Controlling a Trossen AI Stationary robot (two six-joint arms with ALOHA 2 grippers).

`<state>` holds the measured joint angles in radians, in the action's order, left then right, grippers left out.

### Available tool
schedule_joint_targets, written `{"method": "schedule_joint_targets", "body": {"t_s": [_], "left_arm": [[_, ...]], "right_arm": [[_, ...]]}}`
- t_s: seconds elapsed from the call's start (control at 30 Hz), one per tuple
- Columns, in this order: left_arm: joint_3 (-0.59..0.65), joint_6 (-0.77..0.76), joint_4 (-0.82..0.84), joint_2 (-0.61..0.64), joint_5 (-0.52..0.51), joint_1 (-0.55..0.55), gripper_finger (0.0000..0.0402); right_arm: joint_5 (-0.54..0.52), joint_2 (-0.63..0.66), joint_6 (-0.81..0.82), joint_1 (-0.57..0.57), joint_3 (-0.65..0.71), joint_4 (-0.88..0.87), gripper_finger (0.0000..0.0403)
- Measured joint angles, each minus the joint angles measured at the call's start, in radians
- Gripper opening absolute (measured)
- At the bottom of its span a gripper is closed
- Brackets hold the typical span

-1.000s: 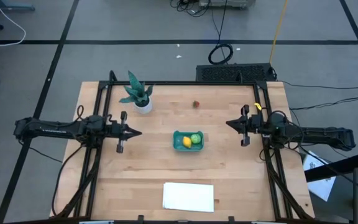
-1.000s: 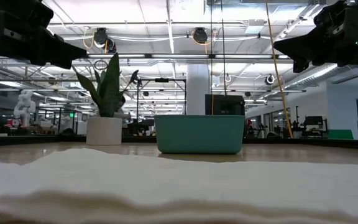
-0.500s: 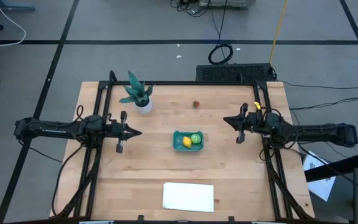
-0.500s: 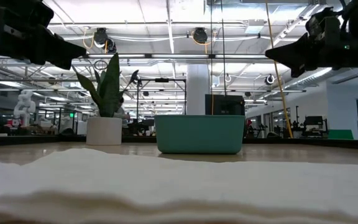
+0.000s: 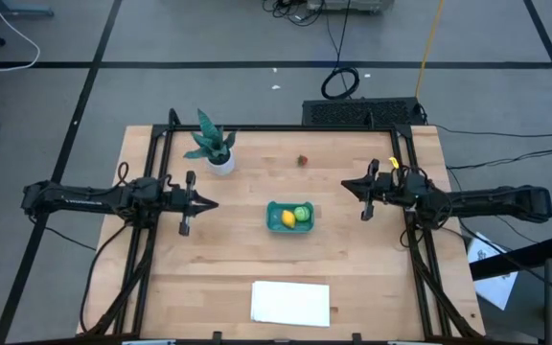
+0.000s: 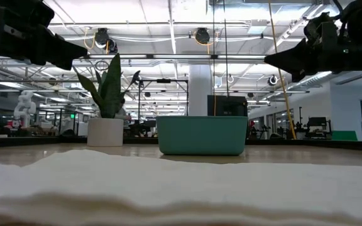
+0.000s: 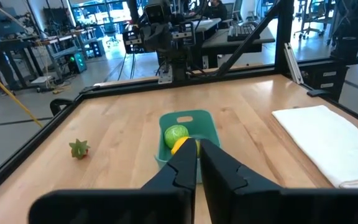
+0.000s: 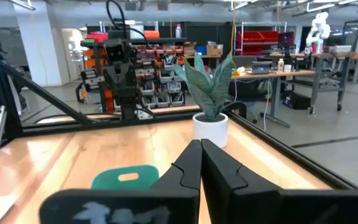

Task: Pick and placing Produce into tupperware
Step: Put the red strawberry into the blue bin

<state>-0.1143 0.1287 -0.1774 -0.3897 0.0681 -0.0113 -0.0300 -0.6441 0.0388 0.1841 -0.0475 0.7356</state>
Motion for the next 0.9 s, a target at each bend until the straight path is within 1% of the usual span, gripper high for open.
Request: {"method": "schedule_joint_targets", "body": {"t_s": [0.2,0.27,0.43,0.47,0.63,0.77,0.9], "left_arm": [[0.000,0.000,-0.010,0.000,0.000,0.000,0.0026],[0.000,0.000,-0.011,0.000,0.000,0.000,0.0026],[0.000,0.001,-0.012,0.000,0.000,0.000,0.0026],[0.000,0.001,-0.015,0.000,0.000,0.000,0.0026],[0.000,0.001,-0.044,0.000,0.000,0.000,0.0026],[0.000,0.001,-0.054,0.000,0.000,0.000,0.0026],[0.000,0.001,-0.054,0.000,0.000,0.000,0.0026]], "right_arm": [[-0.002,-0.047,-0.018,0.000,-0.042,-0.005,0.0000],[-0.025,-0.069,-0.023,0.003,-0.057,-0.004,0.0000],[-0.017,-0.115,-0.022,0.079,-0.118,-0.018,0.0000],[0.001,-0.122,-0.019,0.101,-0.136,-0.037,0.0000],[0.162,-0.185,-0.008,0.205,-0.243,-0.149,0.0000],[0.222,-0.251,-0.014,0.248,-0.288,-0.150,0.0000],[0.276,-0.317,-0.017,0.284,-0.308,-0.086,0.0000]]}}
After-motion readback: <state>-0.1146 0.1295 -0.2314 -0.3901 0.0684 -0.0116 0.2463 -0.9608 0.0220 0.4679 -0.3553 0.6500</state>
